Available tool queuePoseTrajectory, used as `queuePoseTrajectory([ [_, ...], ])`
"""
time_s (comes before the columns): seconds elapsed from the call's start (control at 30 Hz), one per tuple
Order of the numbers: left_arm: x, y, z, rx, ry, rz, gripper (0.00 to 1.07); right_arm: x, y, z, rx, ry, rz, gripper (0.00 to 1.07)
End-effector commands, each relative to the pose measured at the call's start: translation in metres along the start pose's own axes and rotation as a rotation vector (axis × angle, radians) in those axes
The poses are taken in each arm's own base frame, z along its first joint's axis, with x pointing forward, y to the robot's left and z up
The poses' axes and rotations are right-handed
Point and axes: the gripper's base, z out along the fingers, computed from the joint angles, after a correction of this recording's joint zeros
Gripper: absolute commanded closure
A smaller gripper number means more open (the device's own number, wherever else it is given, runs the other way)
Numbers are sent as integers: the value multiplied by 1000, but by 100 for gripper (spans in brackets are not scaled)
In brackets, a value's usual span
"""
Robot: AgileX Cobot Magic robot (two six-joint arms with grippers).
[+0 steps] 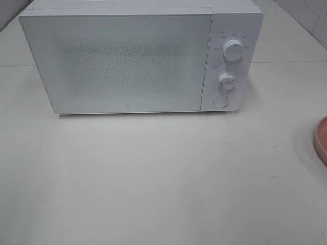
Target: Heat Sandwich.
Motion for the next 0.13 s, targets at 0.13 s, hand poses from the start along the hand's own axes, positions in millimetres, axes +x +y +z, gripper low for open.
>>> queuePoseTrajectory([
  [0.13, 2, -1, -3, 2, -28, 0, 8, 2, 0, -3, 8, -32, -6, 31],
])
